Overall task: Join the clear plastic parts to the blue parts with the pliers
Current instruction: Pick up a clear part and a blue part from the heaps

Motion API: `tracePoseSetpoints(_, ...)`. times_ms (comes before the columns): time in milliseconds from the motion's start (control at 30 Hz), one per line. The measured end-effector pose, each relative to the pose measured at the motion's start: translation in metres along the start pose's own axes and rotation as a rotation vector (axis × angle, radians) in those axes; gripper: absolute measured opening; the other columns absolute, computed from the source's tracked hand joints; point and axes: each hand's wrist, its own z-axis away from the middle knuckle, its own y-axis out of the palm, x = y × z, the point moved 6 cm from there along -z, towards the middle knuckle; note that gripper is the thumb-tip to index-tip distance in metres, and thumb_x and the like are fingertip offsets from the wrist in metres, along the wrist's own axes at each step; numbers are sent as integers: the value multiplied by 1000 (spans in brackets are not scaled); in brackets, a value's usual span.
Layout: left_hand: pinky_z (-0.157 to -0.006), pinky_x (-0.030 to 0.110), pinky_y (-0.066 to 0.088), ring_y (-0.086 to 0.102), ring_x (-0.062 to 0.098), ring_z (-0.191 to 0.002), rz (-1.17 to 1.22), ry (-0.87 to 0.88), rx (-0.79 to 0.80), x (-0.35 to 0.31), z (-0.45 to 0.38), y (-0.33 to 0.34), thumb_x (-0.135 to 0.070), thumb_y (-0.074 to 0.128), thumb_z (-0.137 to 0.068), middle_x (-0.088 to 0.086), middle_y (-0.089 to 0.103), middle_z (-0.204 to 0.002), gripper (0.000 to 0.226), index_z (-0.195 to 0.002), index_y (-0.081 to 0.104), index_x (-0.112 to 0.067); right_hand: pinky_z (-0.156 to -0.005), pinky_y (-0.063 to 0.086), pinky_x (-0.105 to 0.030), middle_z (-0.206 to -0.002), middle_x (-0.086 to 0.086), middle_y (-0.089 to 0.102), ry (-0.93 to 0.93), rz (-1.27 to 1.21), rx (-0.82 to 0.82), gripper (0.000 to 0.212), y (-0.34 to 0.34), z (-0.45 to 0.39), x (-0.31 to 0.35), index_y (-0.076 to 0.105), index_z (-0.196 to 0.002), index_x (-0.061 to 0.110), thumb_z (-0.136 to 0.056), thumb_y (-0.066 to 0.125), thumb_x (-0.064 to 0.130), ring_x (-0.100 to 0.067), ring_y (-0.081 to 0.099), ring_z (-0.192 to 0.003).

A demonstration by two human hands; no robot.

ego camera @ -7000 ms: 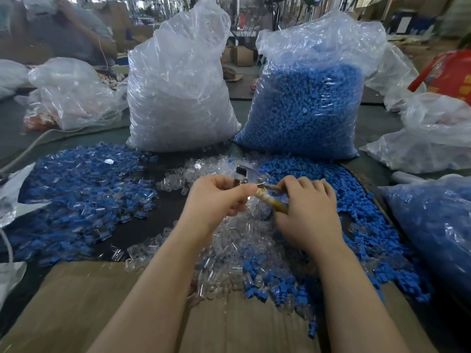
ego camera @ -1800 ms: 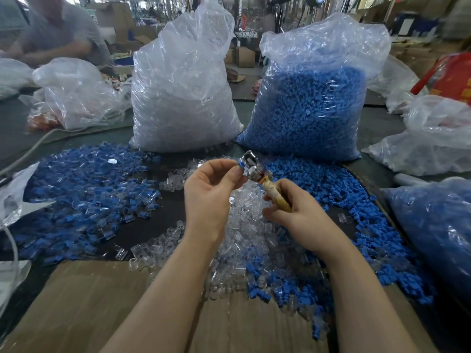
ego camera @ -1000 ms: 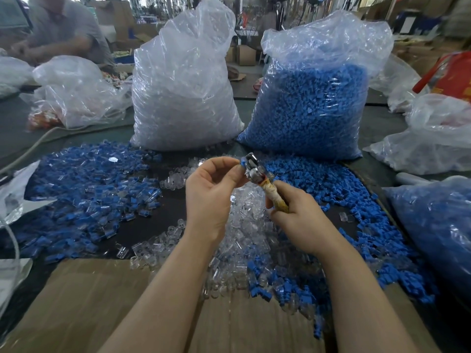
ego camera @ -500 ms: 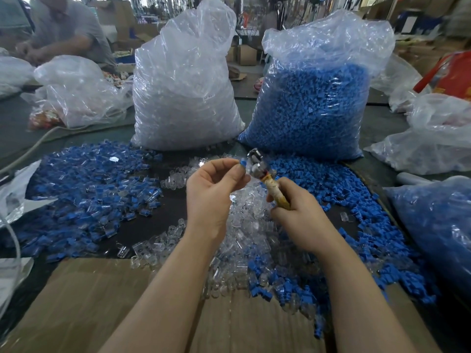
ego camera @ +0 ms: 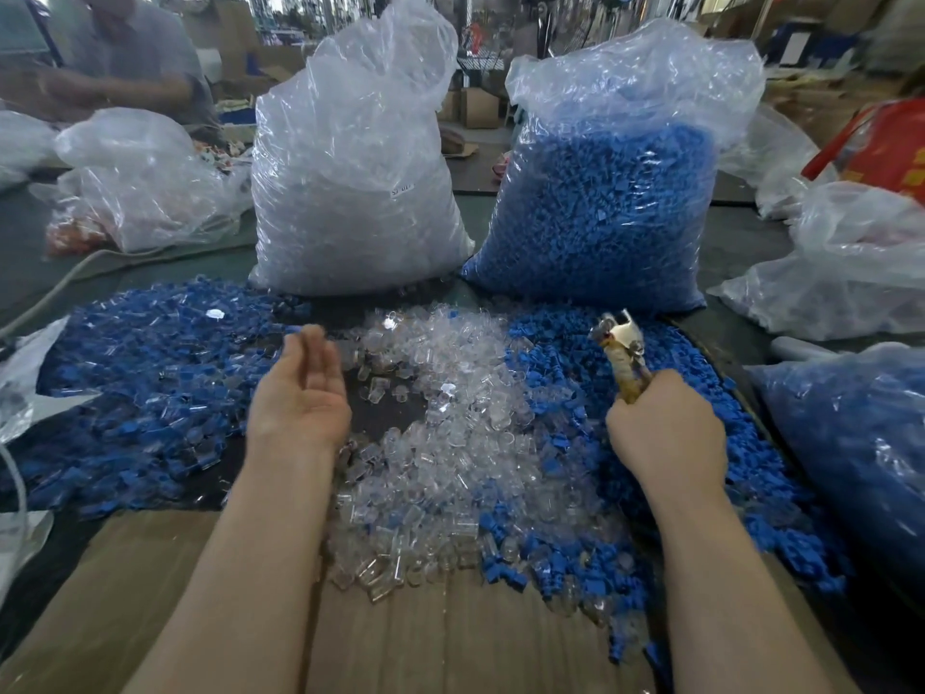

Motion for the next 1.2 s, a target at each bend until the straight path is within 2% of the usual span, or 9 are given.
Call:
tracePoseSetpoints(67, -64, 21, 59, 74, 8, -69, 89, 24, -63, -11, -8, -8, -11, 60, -94, 3, 75, -72, 8, -97, 65, -7, -47, 26, -29, -72, -7, 48, 29, 83, 57, 22, 4, 3, -1, 47, -95, 8, -93, 59, 27, -21, 41, -55)
tracePoseSetpoints(233, -58, 22, 59, 72, 8, -60, 293, 89, -111, -31, -20, -21, -15, 53, -101, 3, 73, -65, 19, -90, 65, -5, -63, 37, -37, -123, -16, 51, 0, 264, 150, 42, 9, 7, 3, 48, -122, 9, -92, 62, 34, -35, 57, -89)
tracePoseSetpoints(400, -57, 24, 58, 73, 11, -63, 272, 94, -71, -30, -21, -20, -29, 55, -100, 5, 74, -69, 24, -98, 58, -6, -60, 38, -36, -116, -14, 53, 0, 281, 176, 33, 12, 7, 2, 50, -117, 11, -92, 61, 29, -31, 48, -78)
tracePoseSetpoints(467, -57, 20, 56, 70, 6, -60, -45, 52, -19, -23, -20, -12, -23, 59, -98, 0, 74, -70, 14, -98, 61, -9, -60, 38, -36, -113, -12, 54, -11, 266, 166, 27, 12, 6, 3, 50, -112, 12, -91, 61, 27, -30, 47, -76)
tracePoseSetpoints(567, -57, 17, 52, 65, 2, -60, -822, 98, 121, -6, -12, 3, -16, 66, -92, -6, 73, -75, 6, -97, 69, -15, -57, 36, -34, -101, -8, 53, -53, 247, 157, 20, 12, 6, 5, 47, -101, 16, -90, 60, 24, -28, 47, -71)
tracePoseSetpoints(767, -93, 38, 48, 59, 22, -105, -2124, 562, 201, 14, 1, 13, -24, 64, -94, 4, 56, -125, 32, -126, 63, -20, -48, 28, -28, -79, -2, 47, -93, 231, 141, 17, 12, 4, 7, 48, -94, 17, -86, 62, 24, -20, 42, -60)
tracePoseSetpoints(867, -96, 41, 46, 54, 30, -113, -2268, 581, 207, 17, -1, 10, -15, 59, -96, 13, 44, -134, 42, -138, 54, -15, -45, 25, -26, -74, -2, 46, -87, 230, 135, 16, 13, 5, 7, 48, -87, 16, -87, 63, 23, -17, 40, -57)
tracePoseSetpoints(1000, -93, 42, 49, 58, 30, -112, -2248, 670, 170, 11, 0, 12, -2, 59, -91, 13, 62, -123, 39, -129, 61, -12, -44, 26, -26, -69, -3, 46, -60, 199, 90, 21, 11, 3, 6, 44, -79, 16, -88, 62, 21, -17, 40, -54)
tracePoseSetpoints(1200, -74, 33, 46, 62, 19, -91, -2146, 687, 36, 1, 2, 13, -32, 71, -89, 0, 72, -98, 11, -97, 74, -25, -48, 28, -29, -69, 0, 47, -94, -7, -7, 22, 6, 0, 9, 52, -89, 15, -92, 62, 34, -17, 40, -57)
